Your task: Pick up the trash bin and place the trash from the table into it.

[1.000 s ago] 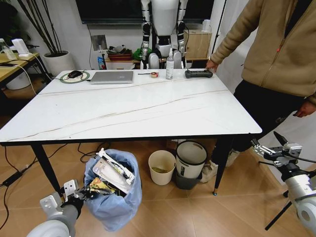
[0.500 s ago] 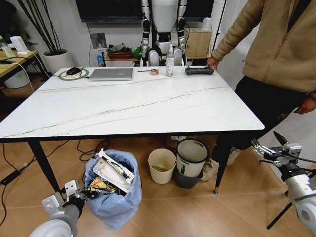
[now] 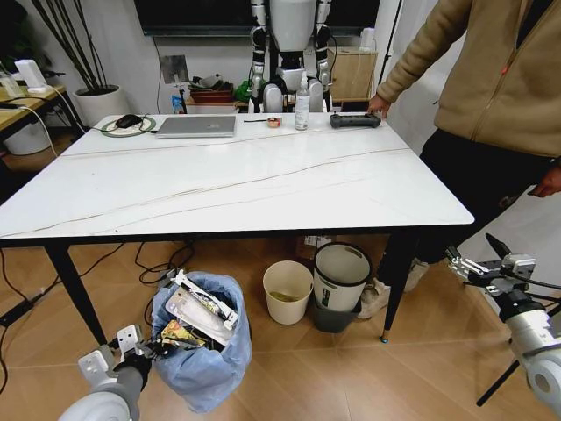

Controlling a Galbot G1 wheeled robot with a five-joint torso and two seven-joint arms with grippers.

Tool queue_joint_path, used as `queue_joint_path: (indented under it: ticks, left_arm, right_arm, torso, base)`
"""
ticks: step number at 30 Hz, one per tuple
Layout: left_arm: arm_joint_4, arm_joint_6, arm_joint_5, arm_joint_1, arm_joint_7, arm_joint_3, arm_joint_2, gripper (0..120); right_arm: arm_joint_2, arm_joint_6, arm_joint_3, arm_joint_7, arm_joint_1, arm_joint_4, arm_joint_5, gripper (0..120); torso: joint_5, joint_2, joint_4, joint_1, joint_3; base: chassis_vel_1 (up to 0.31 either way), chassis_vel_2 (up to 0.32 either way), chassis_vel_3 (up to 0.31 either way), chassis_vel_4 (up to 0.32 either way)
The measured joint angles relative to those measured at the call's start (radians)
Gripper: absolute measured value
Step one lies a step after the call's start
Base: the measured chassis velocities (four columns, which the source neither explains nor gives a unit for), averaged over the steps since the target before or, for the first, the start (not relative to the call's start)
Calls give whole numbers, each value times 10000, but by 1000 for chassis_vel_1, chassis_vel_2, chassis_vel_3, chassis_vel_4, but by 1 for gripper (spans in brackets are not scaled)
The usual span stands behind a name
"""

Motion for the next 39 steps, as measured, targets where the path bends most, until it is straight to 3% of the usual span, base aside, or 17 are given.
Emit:
queue_joint_path:
  ticks: [16, 39]
  left_arm:
    - [360, -53, 93, -26, -9, 123, -180, 0]
    - [2411, -279, 306, -905, 171, 596, -253, 0]
  right_arm:
    - [0, 0, 0, 1, 0, 0, 0, 100]
    - [0, 0, 0, 0, 0, 0, -1, 100]
  torso:
    - [0, -666, 0, -272, -394]
    - [0, -1652, 0, -660, -993]
  base:
    - [0, 0, 0, 0]
    - [0, 0, 0, 0]
